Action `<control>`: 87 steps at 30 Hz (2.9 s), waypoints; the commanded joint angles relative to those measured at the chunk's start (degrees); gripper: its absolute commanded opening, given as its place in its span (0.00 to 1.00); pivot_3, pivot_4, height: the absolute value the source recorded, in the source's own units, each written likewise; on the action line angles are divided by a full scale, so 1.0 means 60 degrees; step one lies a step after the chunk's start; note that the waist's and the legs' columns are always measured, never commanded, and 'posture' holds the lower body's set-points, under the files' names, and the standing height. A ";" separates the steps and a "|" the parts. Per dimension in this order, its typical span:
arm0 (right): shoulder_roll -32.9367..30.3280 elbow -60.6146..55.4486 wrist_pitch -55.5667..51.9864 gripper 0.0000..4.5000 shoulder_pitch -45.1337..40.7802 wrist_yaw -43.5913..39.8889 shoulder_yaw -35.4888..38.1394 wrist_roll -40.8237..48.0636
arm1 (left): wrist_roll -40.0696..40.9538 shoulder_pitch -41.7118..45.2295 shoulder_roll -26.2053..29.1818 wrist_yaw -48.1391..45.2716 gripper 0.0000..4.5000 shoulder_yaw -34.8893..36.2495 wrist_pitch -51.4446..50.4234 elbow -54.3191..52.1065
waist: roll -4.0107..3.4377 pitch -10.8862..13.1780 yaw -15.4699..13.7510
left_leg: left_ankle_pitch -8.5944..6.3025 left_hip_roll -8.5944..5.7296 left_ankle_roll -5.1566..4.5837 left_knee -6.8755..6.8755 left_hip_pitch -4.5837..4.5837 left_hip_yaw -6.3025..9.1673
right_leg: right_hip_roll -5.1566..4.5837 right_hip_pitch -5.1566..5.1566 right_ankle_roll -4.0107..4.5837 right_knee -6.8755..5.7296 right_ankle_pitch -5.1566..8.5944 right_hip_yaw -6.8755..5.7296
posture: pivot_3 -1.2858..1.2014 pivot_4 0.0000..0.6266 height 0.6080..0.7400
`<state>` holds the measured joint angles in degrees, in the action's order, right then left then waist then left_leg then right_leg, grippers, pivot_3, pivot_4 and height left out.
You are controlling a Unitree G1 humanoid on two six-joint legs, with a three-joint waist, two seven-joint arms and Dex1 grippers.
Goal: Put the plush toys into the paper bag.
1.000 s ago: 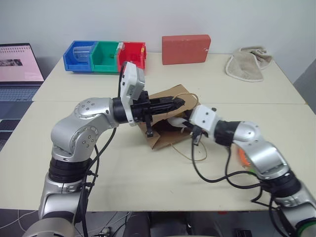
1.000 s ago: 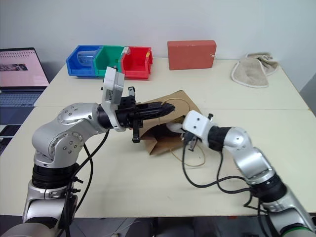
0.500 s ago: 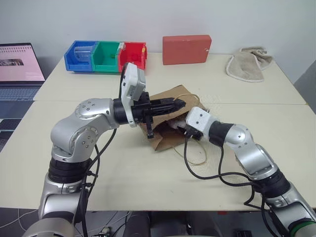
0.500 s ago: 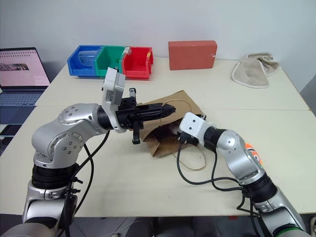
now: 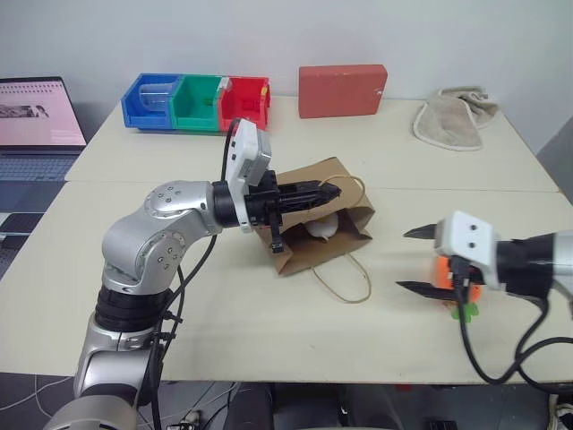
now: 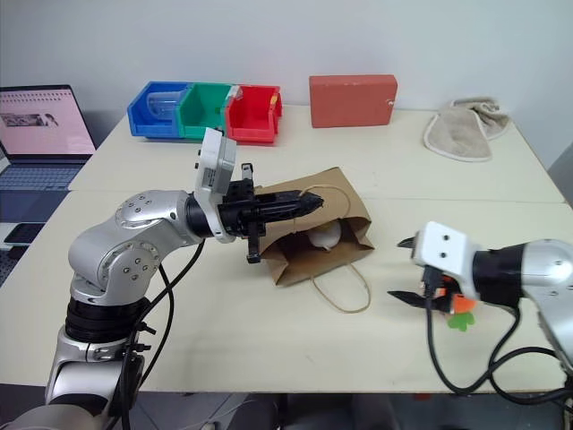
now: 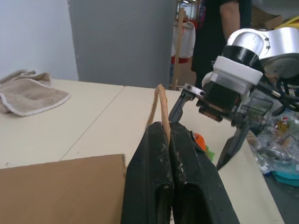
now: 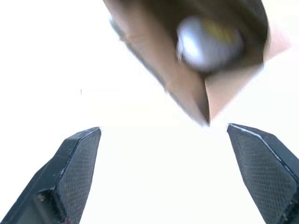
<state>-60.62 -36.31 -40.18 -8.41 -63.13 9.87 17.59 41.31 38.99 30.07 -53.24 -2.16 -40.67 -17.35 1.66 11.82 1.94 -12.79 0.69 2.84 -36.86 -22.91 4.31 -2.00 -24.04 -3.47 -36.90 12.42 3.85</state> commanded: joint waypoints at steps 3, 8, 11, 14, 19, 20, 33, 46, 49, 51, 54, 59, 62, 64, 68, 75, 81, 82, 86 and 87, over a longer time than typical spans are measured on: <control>-0.0949 0.0644 0.1437 0.99 0.1714 -0.0092 0.1128 -0.1173 | -0.0071 0.0067 0.0060 -0.0143 0.00 0.0088 0.0288 -0.0083 | 0.0000 0.0000 -0.0009 | 0.0000 0.0001 0.0000 -0.0007 0.0001 -0.0005 | 0.0000 0.0000 0.0003 -0.0002 0.0002 0.0002 | 0.52 0.24 1.00; -0.1108 0.1692 0.2758 0.99 0.2435 0.0255 0.0798 -0.2110 | -0.0080 0.0022 0.0048 -0.0101 0.00 0.0061 0.0294 -0.0162 | 0.0002 0.0001 -0.0004 | 0.0001 0.0000 0.0001 -0.0020 -0.0001 -0.0028 | -0.0001 0.0000 0.0003 0.0004 0.0002 0.0024 | 0.52 0.24 1.00; -0.0949 0.2457 0.3341 0.99 0.2239 0.0775 0.0232 -0.2723 | -0.0104 -0.0019 0.0063 -0.0072 0.00 0.0060 0.0301 -0.0222 | 0.0002 0.0001 0.0002 | 0.0001 0.0000 0.0001 -0.0019 0.0003 -0.0034 | -0.0001 0.0000 0.0001 0.0002 0.0001 0.0031 | 0.52 0.24 1.00; -0.0849 0.3048 0.3791 0.78 0.2054 0.1103 -0.0071 -0.3078 | -0.0111 -0.0039 0.0076 -0.0055 0.00 0.0072 0.0281 -0.0264 | 0.0002 0.0001 -0.0005 | 0.0001 -0.0002 0.0001 -0.0017 0.0002 -0.0034 | -0.0001 -0.0001 0.0000 0.0002 0.0001 0.0033 | 0.52 0.24 1.00; -0.0715 0.3235 0.3905 0.37 0.1846 0.1065 -0.0329 -0.3074 | -0.0127 -0.0084 0.0143 -0.0037 0.00 0.0116 0.0271 -0.0312 | 0.0002 0.0001 0.0004 | 0.0001 -0.0002 0.0001 -0.0016 0.0003 -0.0031 | -0.0001 0.0000 -0.0012 -0.0002 -0.0007 0.0033 | 0.52 0.24 1.00; -0.0722 0.3292 0.3971 0.29 0.1846 0.1076 -0.0353 -0.3121 | -0.0131 -0.0097 0.0149 -0.0037 0.00 0.0116 0.0275 -0.0319 | 0.0002 0.0001 0.0002 | 0.0001 -0.0002 0.0001 -0.0017 0.0003 -0.0030 | -0.0001 0.0000 -0.0013 -0.0002 -0.0007 0.0033 | 0.52 0.24 1.00; -0.0096 0.0421 0.1801 0.01 -0.0063 0.0177 -0.0932 -0.0316 | 0.0202 0.0102 0.0109 0.0077 0.00 0.0358 0.0057 -0.0241 | 0.0002 0.0001 0.0051 | 0.0001 0.0000 0.0001 -0.0013 0.0008 -0.0016 | 0.0003 0.0001 -0.0048 -0.0009 -0.0028 0.0024 | 0.52 0.24 1.00; 0.3983 0.2649 0.2204 0.01 -0.3668 0.2363 -0.5206 -0.2574 | 0.0549 0.0222 0.0063 0.0233 0.00 0.0421 -0.0266 -0.0354 | 0.0013 -0.0003 0.0046 | 0.0002 -0.0002 0.0003 -0.0008 0.0000 -0.0011 | 0.0003 -0.0007 -0.0052 -0.0008 -0.0033 0.0023 | 0.52 0.24 1.00; 0.4799 0.3098 0.2311 0.01 -0.4072 0.2796 -0.5312 -0.2788 | 0.0566 0.0221 0.0080 0.0250 0.00 0.0423 -0.0262 -0.0345 | 0.0012 -0.0002 0.0025 | 0.0001 -0.0002 0.0003 -0.0005 -0.0009 -0.0003 | 0.0003 -0.0011 -0.0061 -0.0008 -0.0039 0.0016 | 0.52 0.24 1.00; 0.5240 0.3429 0.2363 0.01 -0.4321 0.3073 -0.5383 -0.3014 | 0.0607 0.0220 0.0051 0.0282 0.00 0.0408 -0.0293 -0.0378 | 0.0011 -0.0002 0.0015 | 0.0001 -0.0002 0.0003 -0.0005 -0.0007 0.0000 | 0.0003 -0.0010 -0.0064 -0.0009 -0.0041 0.0014 | 0.52 0.24 1.00; 0.5676 0.4019 0.2646 0.01 -0.4632 0.3545 -0.5609 -0.3618 | 0.0654 0.0239 -0.0009 0.0309 0.00 0.0355 -0.0334 -0.0410 | 0.0012 -0.0002 0.0018 | 0.0002 -0.0001 0.0003 -0.0005 -0.0002 0.0003 | 0.0003 -0.0008 -0.0066 -0.0012 -0.0042 0.0011 | 0.52 0.24 1.00; 0.6406 0.4447 0.2810 0.01 -0.4798 0.4289 -0.5446 -0.4058 | 0.0688 0.0278 -0.0045 0.0305 0.00 0.0361 -0.0382 -0.0387 | 0.0011 -0.0002 0.0010 | 0.0002 -0.0002 0.0003 -0.0005 -0.0004 0.0004 | 0.0003 -0.0007 -0.0065 -0.0010 -0.0042 0.0009 | 0.52 0.24 1.00; 0.6670 0.4362 0.2679 0.13 -0.4672 0.4298 -0.5307 -0.3896 | 0.0678 0.0273 -0.0054 0.0300 0.00 0.0361 -0.0395 -0.0378 | 0.0011 -0.0002 0.0012 | 0.0002 -0.0001 0.0003 0.0000 -0.0003 0.0006 | 0.0003 -0.0009 -0.0065 -0.0013 -0.0042 0.0008 | 0.52 0.24 1.00; 0.6647 0.4316 0.2642 0.27 -0.4602 0.4324 -0.5318 -0.3988 | 0.0695 0.0269 -0.0057 0.0320 0.00 0.0377 -0.0408 -0.0383 | 0.0011 -0.0002 0.0015 | 0.0002 -0.0001 0.0003 0.0000 -0.0003 0.0008 | 0.0003 -0.0009 -0.0065 -0.0013 -0.0042 0.0006 | 0.52 0.24 1.00; 0.6534 0.4058 0.2545 0.60 -0.4490 0.4197 -0.5277 -0.3900 | 0.0674 0.0233 -0.0030 0.0347 0.00 0.0364 -0.0394 -0.0397 | 0.0011 -0.0002 0.0012 | 0.0002 -0.0001 0.0003 -0.0002 -0.0003 0.0008 | 0.0003 -0.0007 -0.0065 -0.0012 -0.0042 0.0006 | 0.52 0.24 1.00; 0.5993 0.2614 0.1230 1.00 -0.4309 0.3559 -0.4633 -0.3083 | 0.0555 0.0200 -0.0010 0.0401 0.00 0.0301 -0.0301 -0.0358 | 0.0011 -0.0002 0.0011 | 0.0002 -0.0001 0.0002 0.0000 -0.0004 0.0009 | 0.0003 -0.0008 -0.0063 -0.0012 -0.0041 0.0005 | 0.52 0.24 1.00; 0.4664 0.0645 -0.0953 1.00 -0.3791 0.2495 -0.3565 -0.1606 | 0.0428 0.0256 -0.0044 0.0368 0.00 0.0223 -0.0209 -0.0270 | 0.0011 -0.0002 -0.0010 | 0.0001 -0.0002 0.0002 0.0000 -0.0006 0.0018 | 0.0003 -0.0003 -0.0059 -0.0010 -0.0037 -0.0004 | 0.52 0.24 1.00; 0.4272 0.0360 -0.1146 1.00 -0.3527 0.2193 -0.3279 -0.1277 | 0.0411 0.0259 -0.0052 0.0353 0.00 0.0213 -0.0198 -0.0261 | 0.0011 -0.0002 -0.0027 | 0.0001 -0.0002 0.0002 -0.0002 -0.0005 0.0018 | 0.0003 -0.0003 -0.0058 -0.0011 -0.0037 -0.0004 | 0.52 0.24 1.00; 0.3121 -0.0344 -0.1936 1.00 -0.2397 0.1512 -0.1959 -0.0012 | 0.0381 0.0243 -0.0055 0.0332 0.00 0.0198 -0.0159 -0.0255 | 0.0013 -0.0002 -0.0030 | 0.0001 -0.0002 0.0001 -0.0003 -0.0008 0.0020 | 0.0002 0.0000 -0.0054 -0.0006 -0.0034 -0.0009 | 0.52 0.24 1.00; 0.2894 -0.0399 -0.2027 1.00 -0.2068 0.1457 -0.1710 0.0129 | 0.0385 0.0233 -0.0057 0.0341 0.00 0.0203 -0.0158 -0.0263 | 0.0012 -0.0002 -0.0030 | 0.0001 -0.0002 0.0001 -0.0002 -0.0008 0.0020 | 0.0002 0.0000 -0.0054 -0.0006 -0.0034 -0.0009 | 0.52 0.24 1.00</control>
<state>-41.47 -35.81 -50.91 -22.33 -52.92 -4.47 15.39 43.69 39.57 29.82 -50.84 -1.60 -43.03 -17.52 1.74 11.80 1.76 -12.79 0.68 2.85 -36.87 -22.96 4.42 -1.99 -24.05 -3.79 -36.94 12.22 3.80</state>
